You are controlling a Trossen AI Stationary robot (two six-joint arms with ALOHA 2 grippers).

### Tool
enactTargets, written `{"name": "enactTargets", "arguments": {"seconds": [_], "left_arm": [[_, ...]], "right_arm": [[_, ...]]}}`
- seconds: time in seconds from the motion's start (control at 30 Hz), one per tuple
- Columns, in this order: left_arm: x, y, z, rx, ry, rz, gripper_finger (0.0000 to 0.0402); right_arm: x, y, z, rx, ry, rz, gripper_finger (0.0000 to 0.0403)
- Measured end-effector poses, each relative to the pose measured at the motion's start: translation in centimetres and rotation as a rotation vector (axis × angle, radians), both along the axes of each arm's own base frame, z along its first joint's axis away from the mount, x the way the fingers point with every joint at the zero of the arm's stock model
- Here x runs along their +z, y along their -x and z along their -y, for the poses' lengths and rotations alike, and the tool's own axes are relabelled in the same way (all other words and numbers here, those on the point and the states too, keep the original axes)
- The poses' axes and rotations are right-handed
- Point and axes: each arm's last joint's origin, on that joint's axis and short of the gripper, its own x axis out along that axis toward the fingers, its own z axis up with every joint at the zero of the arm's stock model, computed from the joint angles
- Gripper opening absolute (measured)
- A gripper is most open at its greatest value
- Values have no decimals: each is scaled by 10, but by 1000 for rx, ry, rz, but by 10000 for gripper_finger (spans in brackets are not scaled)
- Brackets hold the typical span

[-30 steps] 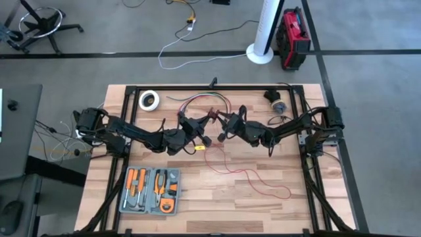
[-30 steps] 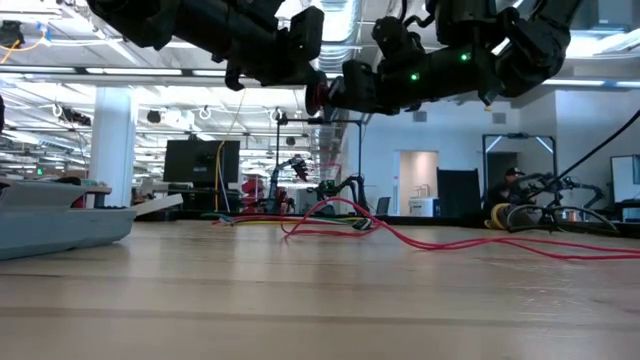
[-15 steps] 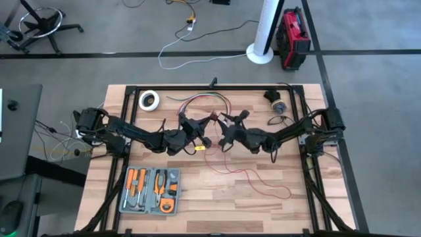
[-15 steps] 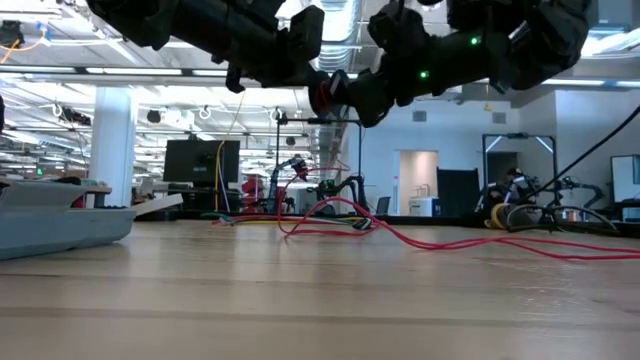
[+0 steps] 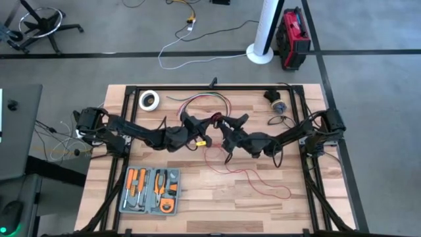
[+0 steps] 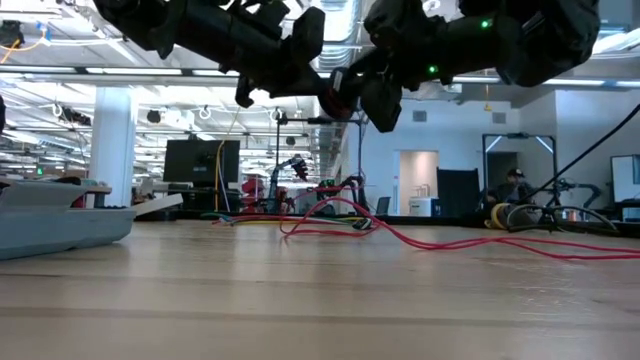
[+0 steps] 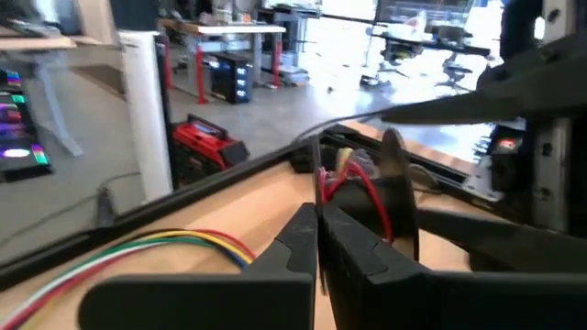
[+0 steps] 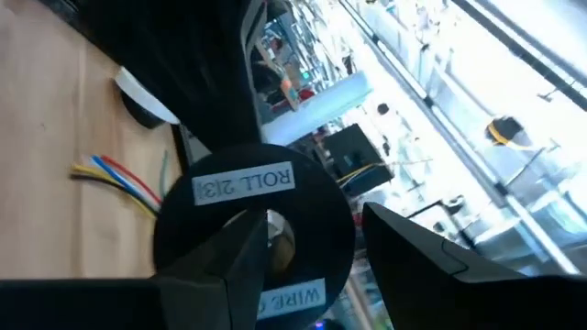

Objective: Coil cords
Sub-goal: Coil the red wire on the black spool

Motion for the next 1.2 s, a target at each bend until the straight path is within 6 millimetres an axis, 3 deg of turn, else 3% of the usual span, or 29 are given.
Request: {"name": "enactTargets", "arguments": {"seconds": [0.37, 0.77, 1.2], "left_arm": [[-2, -1, -3, -42, -18, -38, 0], [2, -2, -3, -5, -70, -61, 0], [2, -3, -2, -71, -51, -48, 0]], "right_arm": [[-9, -2, 9, -25, 66, -162, 182], [-10, -2, 10, -34, -1, -109, 100], [-10, 0, 9, -85, 20, -132, 103]]}}
